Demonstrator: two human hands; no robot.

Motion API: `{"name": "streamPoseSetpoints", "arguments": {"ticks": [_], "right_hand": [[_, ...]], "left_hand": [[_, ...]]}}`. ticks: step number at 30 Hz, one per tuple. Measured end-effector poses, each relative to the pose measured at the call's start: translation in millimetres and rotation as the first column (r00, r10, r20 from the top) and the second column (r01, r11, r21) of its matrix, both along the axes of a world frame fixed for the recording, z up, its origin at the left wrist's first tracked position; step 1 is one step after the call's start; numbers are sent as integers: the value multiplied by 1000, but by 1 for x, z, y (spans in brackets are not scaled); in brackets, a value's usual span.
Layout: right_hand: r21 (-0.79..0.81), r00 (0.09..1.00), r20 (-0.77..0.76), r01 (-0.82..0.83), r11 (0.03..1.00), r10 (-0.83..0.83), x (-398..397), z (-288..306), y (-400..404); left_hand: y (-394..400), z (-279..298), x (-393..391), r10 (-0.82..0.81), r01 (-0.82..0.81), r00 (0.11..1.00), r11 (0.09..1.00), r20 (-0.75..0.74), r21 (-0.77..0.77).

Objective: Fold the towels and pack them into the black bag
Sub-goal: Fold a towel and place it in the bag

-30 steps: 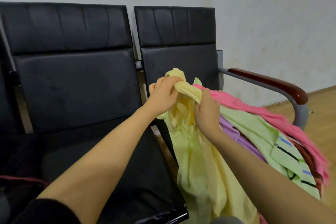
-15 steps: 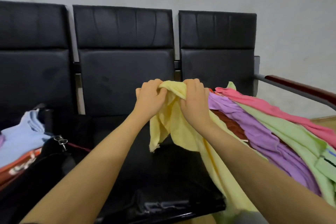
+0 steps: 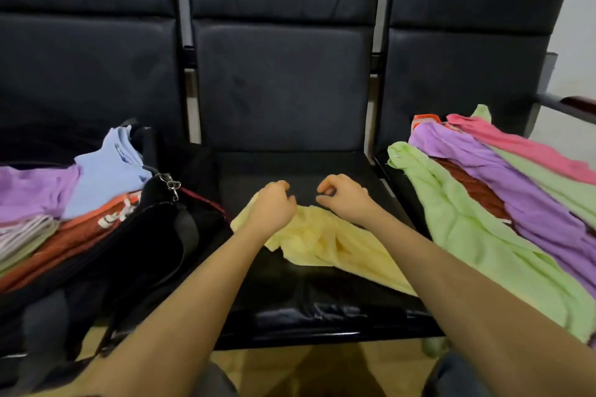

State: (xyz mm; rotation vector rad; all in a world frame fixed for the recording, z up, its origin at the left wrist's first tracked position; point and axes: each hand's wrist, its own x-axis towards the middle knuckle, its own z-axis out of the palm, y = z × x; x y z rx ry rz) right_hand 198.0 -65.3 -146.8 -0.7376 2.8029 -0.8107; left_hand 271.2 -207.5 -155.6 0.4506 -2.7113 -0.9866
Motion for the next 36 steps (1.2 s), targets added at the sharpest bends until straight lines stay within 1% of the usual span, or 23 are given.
{"name": "streamPoseSetpoints", "arguments": {"ticks": [2, 3, 6, 8, 9, 11, 14, 16, 20, 24, 26, 28, 30, 31, 32, 34, 36], "right_hand": [[31, 993, 75, -90, 995, 87, 1, -17, 13], [90, 987, 82, -144, 985, 137, 1, -25, 21], [348, 960, 101, -281, 895, 262, 4, -49, 38], [443, 942, 133, -334, 832, 307, 3, -64, 43], [468, 938, 145, -347, 813, 316, 3, -70, 43], [484, 938, 156, -346, 804, 310, -2, -79, 40], [486, 947, 145, -321, 813, 288, -10, -89, 29], [467, 952, 122, -306, 830, 282, -15, -96, 18], [384, 961, 120, -277, 881, 251, -29, -105, -6], [313, 969, 120, -244, 918, 217, -40, -106, -23], [270, 980, 90, -197, 943, 179, -38, -102, -27], [187, 994, 50, -106, 977, 99, -36, -90, -27], [122, 1000, -12, -26, 992, 28, -34, -79, -24], [125, 999, -41, -21, 992, 26, -33, -75, -23], [164, 997, -63, -40, 986, 51, -30, -72, -23], [299, 989, -65, -106, 948, 131, -23, -72, -22], [397, 979, -65, -154, 905, 195, -17, -77, -21]], "left_hand": [[11, -18, 3, -72, 76, 993, 996, 96, -41], [17, -27, 3, -105, 117, 983, 991, 152, -72], [30, -52, 2, -165, 255, 918, 942, 361, -217], [32, -64, 0, -165, 316, 887, 898, 430, -306], [30, -68, -2, -162, 320, 888, 890, 430, -324], [23, -73, -6, -164, 306, 898, 899, 408, -312], [10, -76, -12, -175, 297, 901, 915, 397, -272], [0, -81, -17, -159, 289, 909, 907, 386, -307], [-17, -93, -27, -92, 216, 937, 910, 337, -353], [-17, -93, -28, -10, 84, 983, 916, 186, -393], [-15, -91, -26, 41, 14, 993, 895, 114, -445], [-15, -85, -24, 57, -3, 994, 876, 98, -483], [-16, -78, -22, 15, 46, 993, 871, 121, -489], [-16, -75, -21, -26, 96, 988, 870, 150, -484], [-15, -72, -19, -74, 159, 979, 862, 191, -481], [-11, -71, -15, -140, 274, 947, 823, 289, -498], [-8, -75, -12, -154, 319, 928, 802, 341, -506]]}}
